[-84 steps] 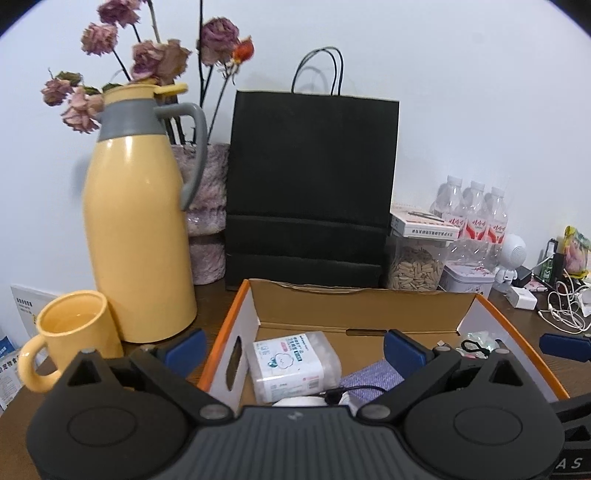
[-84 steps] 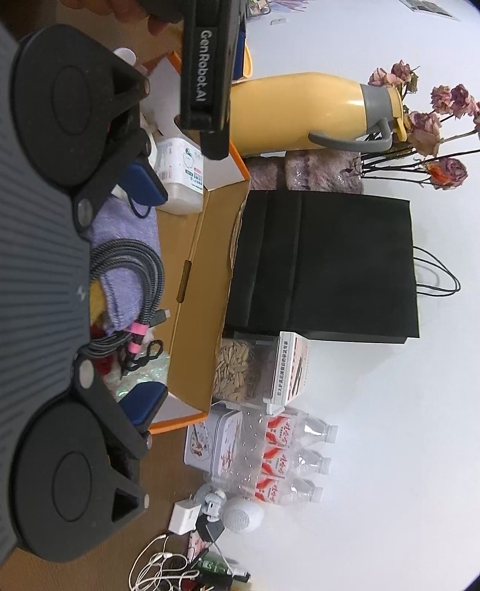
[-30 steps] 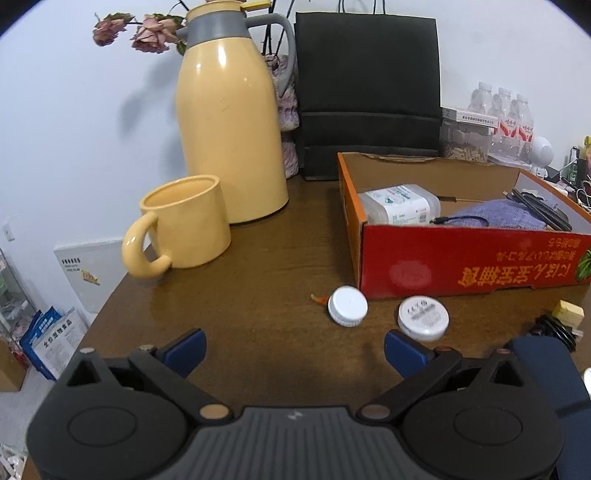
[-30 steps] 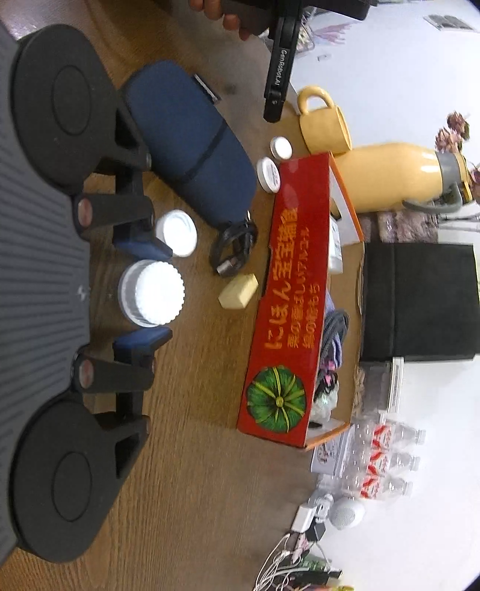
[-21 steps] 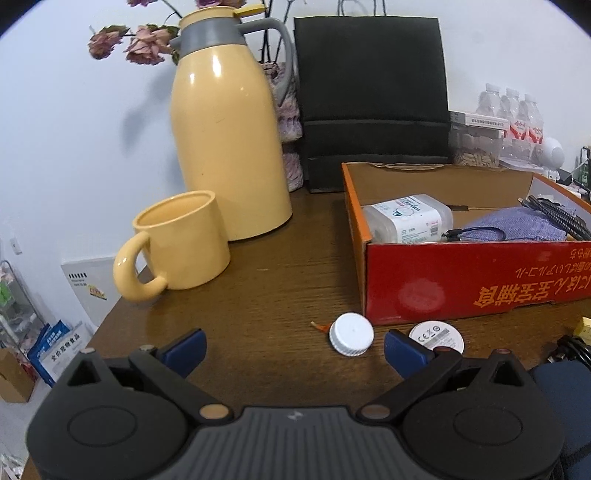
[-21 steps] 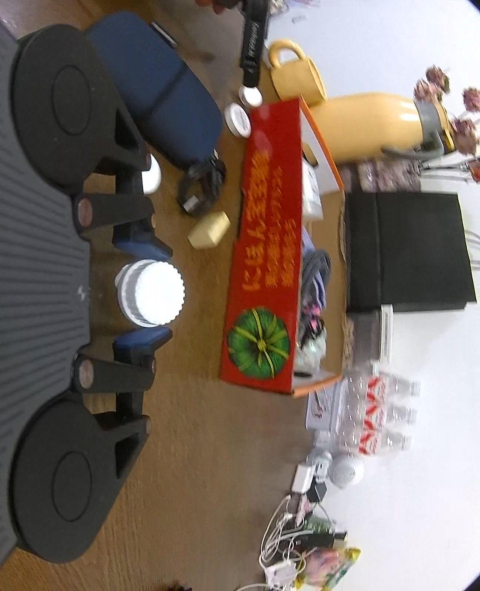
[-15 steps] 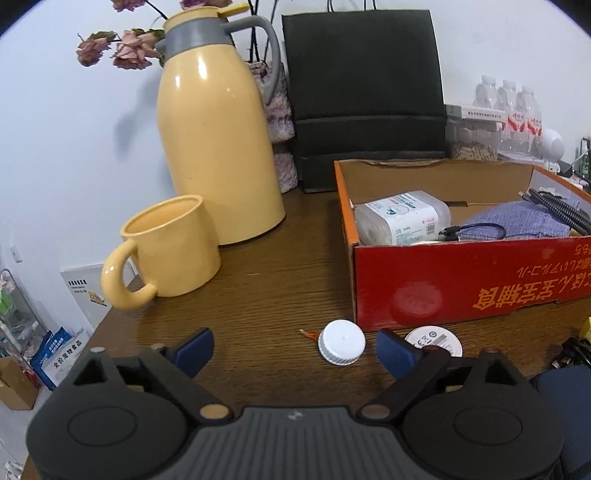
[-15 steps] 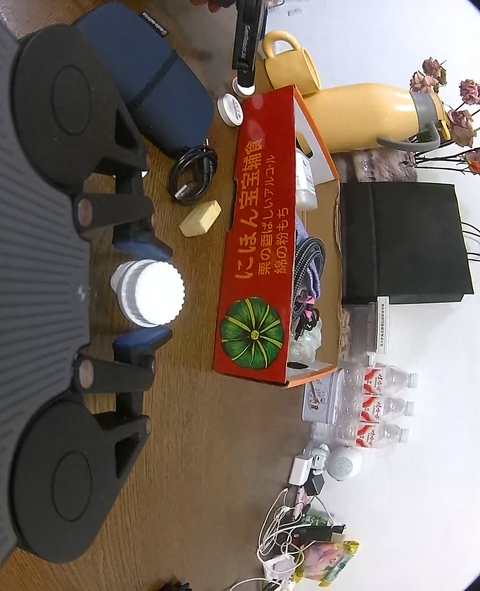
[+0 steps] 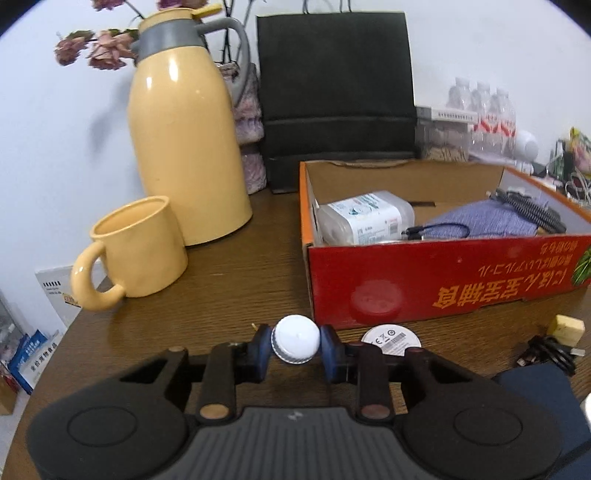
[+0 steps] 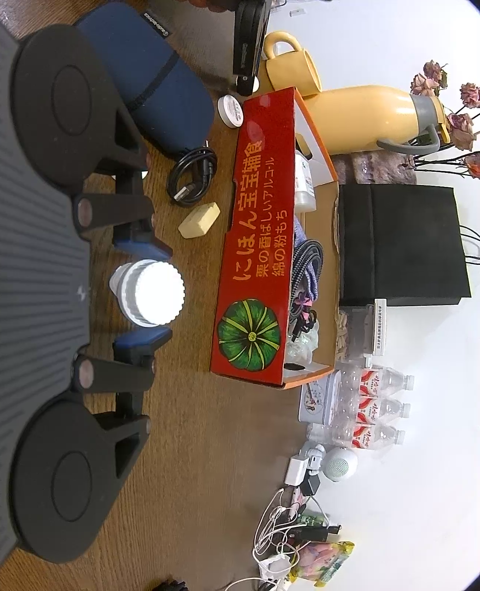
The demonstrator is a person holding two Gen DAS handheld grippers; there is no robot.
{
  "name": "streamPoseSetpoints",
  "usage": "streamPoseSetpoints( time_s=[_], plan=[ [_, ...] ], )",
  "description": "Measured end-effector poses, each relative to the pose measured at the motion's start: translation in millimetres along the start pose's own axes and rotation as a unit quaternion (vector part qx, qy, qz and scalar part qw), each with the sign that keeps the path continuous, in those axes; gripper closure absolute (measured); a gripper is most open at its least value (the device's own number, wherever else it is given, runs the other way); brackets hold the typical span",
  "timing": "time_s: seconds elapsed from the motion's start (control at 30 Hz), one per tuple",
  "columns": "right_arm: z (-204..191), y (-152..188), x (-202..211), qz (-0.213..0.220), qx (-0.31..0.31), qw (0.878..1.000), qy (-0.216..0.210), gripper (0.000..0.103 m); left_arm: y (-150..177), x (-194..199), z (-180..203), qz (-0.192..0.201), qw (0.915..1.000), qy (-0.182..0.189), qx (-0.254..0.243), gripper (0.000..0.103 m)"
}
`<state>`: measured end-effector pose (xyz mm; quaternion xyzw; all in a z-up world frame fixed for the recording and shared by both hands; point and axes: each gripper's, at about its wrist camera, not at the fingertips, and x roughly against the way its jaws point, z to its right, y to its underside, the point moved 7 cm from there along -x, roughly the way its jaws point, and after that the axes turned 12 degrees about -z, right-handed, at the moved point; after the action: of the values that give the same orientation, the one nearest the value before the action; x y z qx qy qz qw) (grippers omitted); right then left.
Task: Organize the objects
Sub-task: 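Carry the ridged cap toward the box with the right gripper while the left grasps a small white cap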
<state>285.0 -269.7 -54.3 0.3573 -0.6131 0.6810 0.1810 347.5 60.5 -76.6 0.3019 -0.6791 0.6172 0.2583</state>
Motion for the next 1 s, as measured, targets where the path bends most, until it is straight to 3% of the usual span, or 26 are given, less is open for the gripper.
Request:
streamPoseSetpoints(
  time_s=[0.33, 0.77, 1.0],
  plan=[
    [1, 1, 6, 0.013, -0.004, 1.0, -0.009, 0.062, 15, 48, -7, 0.043, 0.9974, 0.032, 0.048, 0.076],
    [-7, 0, 22, 0.053, 0.01, 0.998, -0.013, 0.062, 36, 90, 31, 0.077, 0.9944, 0.061, 0.039, 0.076],
    [-15, -8, 34, 0.073, 0.02, 0.997, -0.029, 0.062, 20, 100, 57, 0.085, 0.9927, 0.078, 0.033, 0.076]
  ],
)
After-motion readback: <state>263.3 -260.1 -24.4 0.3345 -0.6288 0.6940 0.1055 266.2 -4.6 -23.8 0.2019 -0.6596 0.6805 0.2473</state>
